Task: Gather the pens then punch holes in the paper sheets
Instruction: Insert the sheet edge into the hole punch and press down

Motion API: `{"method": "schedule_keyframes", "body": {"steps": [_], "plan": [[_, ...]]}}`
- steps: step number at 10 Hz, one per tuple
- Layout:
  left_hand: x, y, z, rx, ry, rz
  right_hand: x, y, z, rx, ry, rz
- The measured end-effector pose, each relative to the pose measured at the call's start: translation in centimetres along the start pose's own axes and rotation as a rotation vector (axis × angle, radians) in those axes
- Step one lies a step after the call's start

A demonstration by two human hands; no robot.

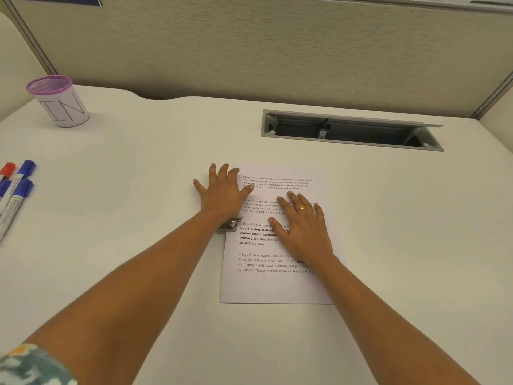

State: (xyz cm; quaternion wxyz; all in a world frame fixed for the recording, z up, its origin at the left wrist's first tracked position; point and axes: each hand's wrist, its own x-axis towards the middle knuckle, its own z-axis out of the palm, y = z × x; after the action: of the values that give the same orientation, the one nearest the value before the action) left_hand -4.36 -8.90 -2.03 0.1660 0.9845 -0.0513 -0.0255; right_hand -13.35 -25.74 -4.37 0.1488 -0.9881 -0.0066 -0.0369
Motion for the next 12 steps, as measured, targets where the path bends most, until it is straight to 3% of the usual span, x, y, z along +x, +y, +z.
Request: {"method": "schedule_keyframes", "body": {"steps": [5,10,12], "plan": [[-0.1,0.5,-0.3,0.100,0.004,0.022,0.0,0.0,0.0,0.005,0.006,0.000],[-1.4,0.3,-1.6,-0.467,0.083,-0.132,0.1,0.0,0.0,0.009,0.005,-0.002],[-2.4,-1.2,-2.2,-0.706,0.132,-0.296,0.0,0.1,0.0,0.014,0.005,0.001]]}}
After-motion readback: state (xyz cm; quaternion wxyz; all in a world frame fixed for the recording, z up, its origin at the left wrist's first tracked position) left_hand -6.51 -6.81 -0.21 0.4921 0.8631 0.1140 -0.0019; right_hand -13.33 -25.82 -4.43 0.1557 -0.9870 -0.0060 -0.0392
